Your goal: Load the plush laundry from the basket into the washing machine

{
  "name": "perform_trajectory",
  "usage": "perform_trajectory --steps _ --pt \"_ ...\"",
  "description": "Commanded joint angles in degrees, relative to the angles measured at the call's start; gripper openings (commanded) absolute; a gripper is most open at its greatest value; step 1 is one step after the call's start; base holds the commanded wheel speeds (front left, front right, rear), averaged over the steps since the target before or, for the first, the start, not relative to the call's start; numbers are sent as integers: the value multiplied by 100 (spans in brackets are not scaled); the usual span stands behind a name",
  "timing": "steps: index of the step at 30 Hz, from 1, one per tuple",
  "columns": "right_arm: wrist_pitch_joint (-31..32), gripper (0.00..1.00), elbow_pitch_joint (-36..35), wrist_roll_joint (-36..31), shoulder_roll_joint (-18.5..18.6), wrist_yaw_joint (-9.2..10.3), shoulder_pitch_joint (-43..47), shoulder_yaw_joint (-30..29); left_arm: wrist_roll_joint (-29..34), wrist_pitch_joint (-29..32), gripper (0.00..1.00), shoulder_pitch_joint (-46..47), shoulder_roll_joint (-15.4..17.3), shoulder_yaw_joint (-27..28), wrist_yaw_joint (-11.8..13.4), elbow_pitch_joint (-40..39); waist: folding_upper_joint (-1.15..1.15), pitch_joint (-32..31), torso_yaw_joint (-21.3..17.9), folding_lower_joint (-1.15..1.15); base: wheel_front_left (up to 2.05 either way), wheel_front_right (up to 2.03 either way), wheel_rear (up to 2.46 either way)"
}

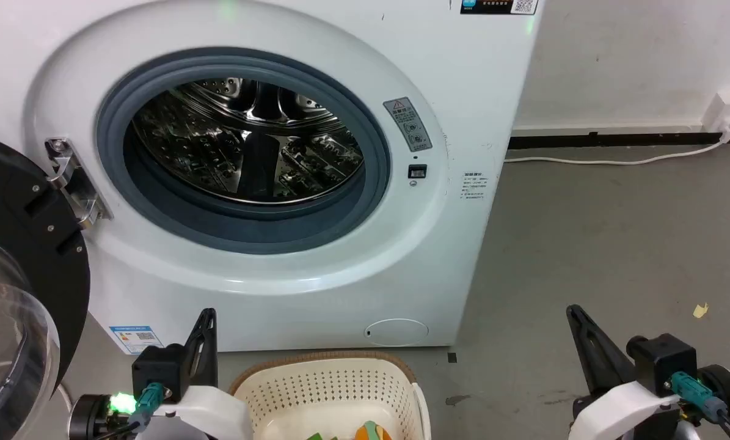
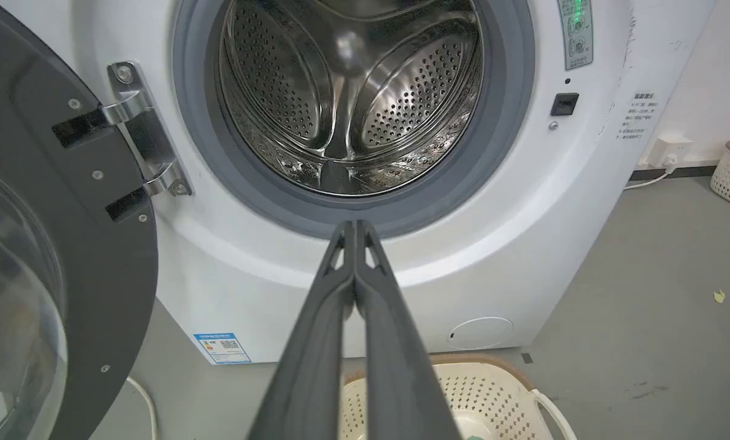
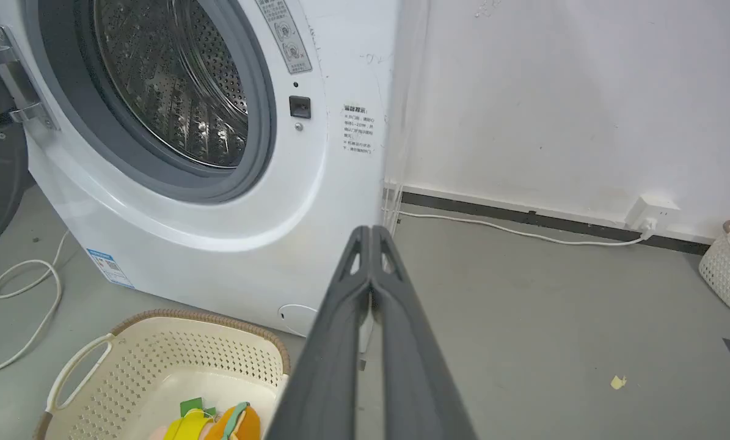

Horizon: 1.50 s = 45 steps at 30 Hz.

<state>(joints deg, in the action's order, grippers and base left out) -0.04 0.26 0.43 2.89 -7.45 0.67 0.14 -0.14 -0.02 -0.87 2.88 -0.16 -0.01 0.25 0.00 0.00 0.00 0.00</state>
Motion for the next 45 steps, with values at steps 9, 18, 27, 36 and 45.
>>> perform_trajectory --steps 9,18,27,36,45 --pt "4 0 -26 -43 -2 -3 -67 -14 14 2 0 87 -1 16 1 -25 0 0 0 0 0 0 0" --pt "4 0 -26 -43 -2 -3 -67 -14 14 2 0 87 -1 16 1 -25 0 0 0 0 0 0 0" --pt "4 0 -26 -43 -2 -3 -67 -14 14 2 0 87 -1 16 1 -25 0 0 0 0 0 0 0" --pt "-23 100 3 31 0 0 4 12 -1 -24 100 -3 0 -24 8 2 0 3 -1 0 0 0 0" --pt "-131 100 -23 148 0 0 -41 -26 -20 -131 100 35 0 -101 23 85 0 118 -40 0 0 0 0"
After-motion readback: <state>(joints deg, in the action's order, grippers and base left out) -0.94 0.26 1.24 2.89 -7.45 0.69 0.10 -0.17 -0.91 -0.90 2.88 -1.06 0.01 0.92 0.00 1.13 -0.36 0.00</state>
